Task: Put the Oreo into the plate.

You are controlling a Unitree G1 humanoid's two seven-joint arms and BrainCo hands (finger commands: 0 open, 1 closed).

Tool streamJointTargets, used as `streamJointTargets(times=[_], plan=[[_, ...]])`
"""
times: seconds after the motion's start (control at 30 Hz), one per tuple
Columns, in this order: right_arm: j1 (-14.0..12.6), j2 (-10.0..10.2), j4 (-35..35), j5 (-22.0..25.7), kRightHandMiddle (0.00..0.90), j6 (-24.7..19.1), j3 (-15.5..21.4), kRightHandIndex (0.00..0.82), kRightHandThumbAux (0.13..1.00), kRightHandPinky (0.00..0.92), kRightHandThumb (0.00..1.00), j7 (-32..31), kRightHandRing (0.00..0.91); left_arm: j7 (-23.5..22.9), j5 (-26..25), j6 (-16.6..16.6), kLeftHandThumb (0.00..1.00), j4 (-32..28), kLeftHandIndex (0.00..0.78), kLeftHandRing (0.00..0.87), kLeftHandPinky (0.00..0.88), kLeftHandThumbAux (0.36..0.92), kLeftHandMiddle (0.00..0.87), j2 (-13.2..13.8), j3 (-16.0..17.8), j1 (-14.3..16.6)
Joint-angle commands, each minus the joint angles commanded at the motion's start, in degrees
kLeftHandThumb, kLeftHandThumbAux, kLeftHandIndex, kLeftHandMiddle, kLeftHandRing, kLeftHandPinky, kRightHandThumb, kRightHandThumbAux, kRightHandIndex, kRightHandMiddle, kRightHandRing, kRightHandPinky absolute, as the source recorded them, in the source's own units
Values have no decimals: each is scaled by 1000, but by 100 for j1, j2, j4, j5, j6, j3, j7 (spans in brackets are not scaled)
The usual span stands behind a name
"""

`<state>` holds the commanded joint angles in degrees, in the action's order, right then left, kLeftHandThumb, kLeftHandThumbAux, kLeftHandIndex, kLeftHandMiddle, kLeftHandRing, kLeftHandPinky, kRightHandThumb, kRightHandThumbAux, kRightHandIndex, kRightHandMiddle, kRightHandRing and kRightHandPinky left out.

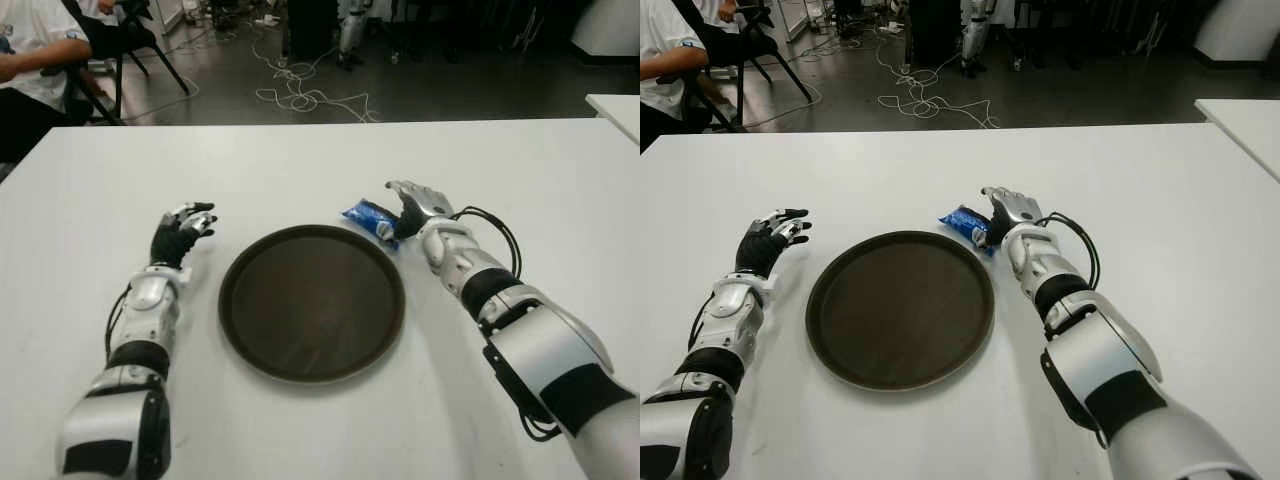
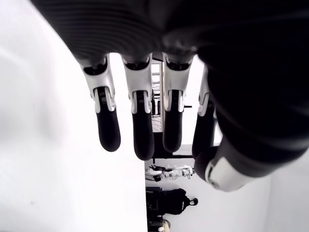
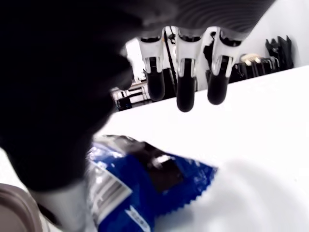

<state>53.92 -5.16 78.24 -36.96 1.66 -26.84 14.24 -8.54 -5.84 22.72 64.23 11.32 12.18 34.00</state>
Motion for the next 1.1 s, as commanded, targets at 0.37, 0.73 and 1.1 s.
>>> streamJointTargets(times=[0.37,0.73,1.1], plan=[[43,1,6,-41,17,-204,5,0,621,107,0,-242,40,52,-3,-13,673,17,399,288,317,720,274,-9,0,22],[75,-9,-3,-130,0,-368,-81,0,533,3,13,-370,0,59,15,4,673,28,398,280,303,721,271,-6,-20,31],[83,-47,-10,-138,0,-385,-107,0,507,0,3,-312,0,87,55,-2,671,25,398,276,293,722,272,-6,-56,39]])
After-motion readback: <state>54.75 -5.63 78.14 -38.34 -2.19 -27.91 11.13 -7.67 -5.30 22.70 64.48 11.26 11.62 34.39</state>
